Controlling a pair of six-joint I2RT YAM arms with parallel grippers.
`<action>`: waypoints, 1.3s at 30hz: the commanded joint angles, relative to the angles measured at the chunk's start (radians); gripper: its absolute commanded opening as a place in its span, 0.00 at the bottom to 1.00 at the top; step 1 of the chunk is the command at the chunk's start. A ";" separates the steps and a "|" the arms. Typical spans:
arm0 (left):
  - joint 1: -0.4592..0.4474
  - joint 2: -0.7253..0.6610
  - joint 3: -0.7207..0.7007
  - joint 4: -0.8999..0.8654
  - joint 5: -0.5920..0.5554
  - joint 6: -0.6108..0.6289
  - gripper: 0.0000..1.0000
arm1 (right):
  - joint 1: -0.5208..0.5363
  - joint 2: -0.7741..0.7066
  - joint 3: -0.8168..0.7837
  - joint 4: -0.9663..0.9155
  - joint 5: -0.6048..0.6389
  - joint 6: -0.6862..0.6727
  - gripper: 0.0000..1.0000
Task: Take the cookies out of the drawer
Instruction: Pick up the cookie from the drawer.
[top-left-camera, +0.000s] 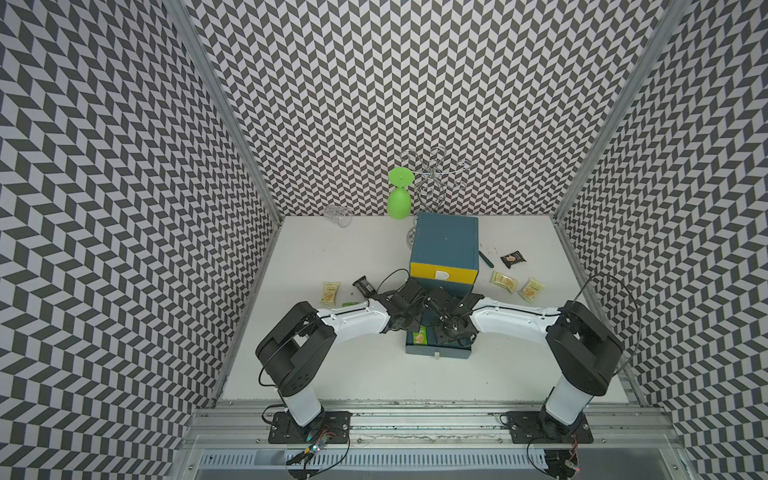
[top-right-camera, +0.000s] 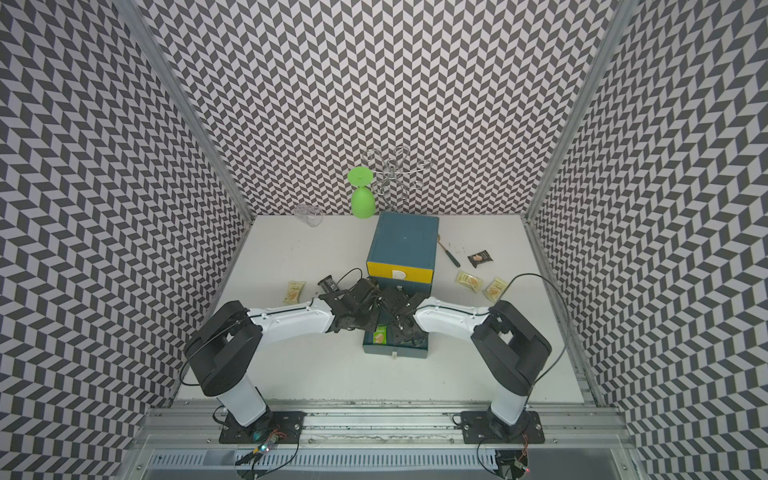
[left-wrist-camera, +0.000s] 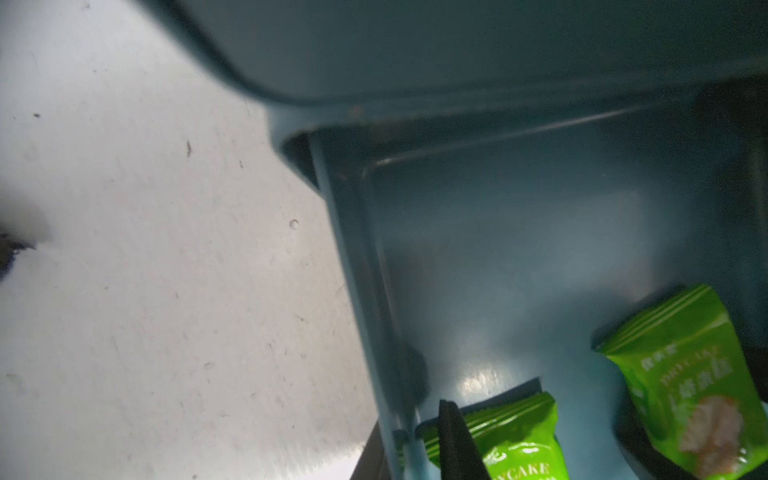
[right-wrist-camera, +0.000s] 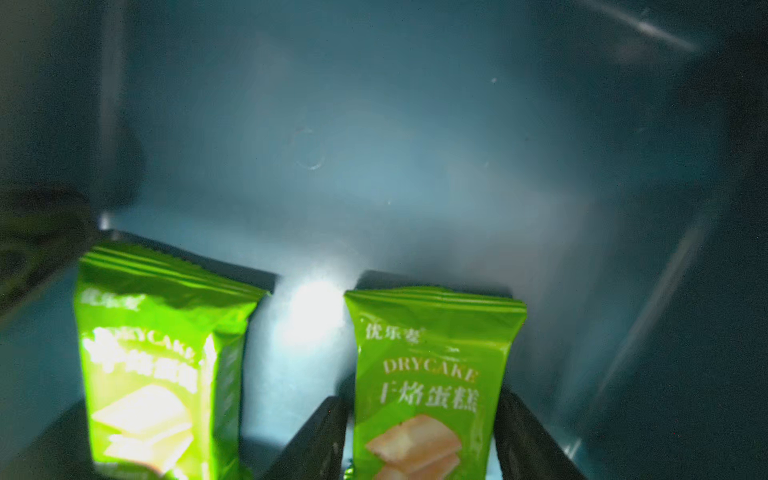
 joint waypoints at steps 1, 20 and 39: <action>-0.027 0.025 0.026 0.060 -0.010 -0.009 0.20 | -0.005 -0.032 0.036 0.042 0.014 -0.003 0.61; -0.026 0.030 0.026 0.063 -0.010 -0.005 0.20 | -0.008 0.078 0.014 0.080 0.002 -0.021 0.61; -0.026 0.048 0.030 0.062 -0.015 -0.003 0.20 | -0.008 -0.153 0.066 0.028 -0.012 -0.028 0.40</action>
